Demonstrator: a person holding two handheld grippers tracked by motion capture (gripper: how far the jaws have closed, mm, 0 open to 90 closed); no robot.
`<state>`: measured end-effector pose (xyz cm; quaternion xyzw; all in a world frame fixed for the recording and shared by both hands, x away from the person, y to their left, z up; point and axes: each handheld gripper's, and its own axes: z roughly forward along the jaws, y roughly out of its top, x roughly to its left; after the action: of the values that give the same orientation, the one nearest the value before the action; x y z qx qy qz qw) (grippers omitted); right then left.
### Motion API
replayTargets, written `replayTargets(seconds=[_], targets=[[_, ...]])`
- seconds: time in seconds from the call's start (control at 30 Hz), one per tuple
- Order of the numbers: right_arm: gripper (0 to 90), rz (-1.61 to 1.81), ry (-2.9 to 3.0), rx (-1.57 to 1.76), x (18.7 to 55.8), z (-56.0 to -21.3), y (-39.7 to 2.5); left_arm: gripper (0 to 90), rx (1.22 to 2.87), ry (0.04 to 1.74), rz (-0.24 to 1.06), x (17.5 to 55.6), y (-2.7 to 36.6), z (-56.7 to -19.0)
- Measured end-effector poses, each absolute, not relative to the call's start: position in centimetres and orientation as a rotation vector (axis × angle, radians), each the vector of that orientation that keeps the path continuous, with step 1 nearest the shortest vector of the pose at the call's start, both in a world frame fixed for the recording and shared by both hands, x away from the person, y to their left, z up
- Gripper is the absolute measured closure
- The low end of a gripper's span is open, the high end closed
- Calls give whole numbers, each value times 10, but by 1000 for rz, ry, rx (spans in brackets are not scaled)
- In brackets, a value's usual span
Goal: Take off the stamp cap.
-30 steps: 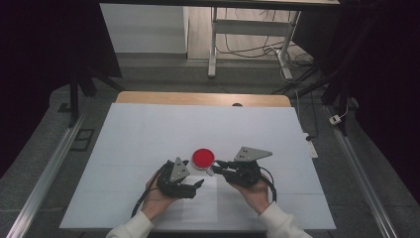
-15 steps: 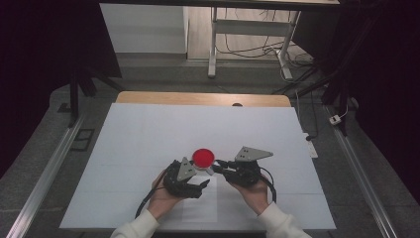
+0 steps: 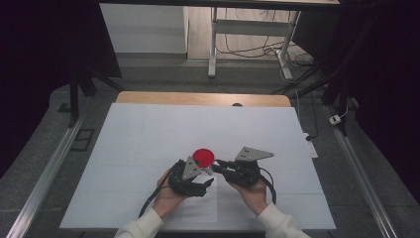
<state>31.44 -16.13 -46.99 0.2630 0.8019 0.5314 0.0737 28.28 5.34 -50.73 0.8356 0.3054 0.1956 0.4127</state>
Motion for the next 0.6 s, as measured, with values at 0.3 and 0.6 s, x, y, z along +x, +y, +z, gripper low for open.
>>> replayTargets(seconds=[0.3, 0.6], targets=[[753, 1611, 2401, 797, 314, -471, -161, 313, 2104, 758, 511, 285, 47, -510], [752, 1610, 2397, 800, 314, -472, -161, 419, 2116, 748, 531, 287, 42, -511]])
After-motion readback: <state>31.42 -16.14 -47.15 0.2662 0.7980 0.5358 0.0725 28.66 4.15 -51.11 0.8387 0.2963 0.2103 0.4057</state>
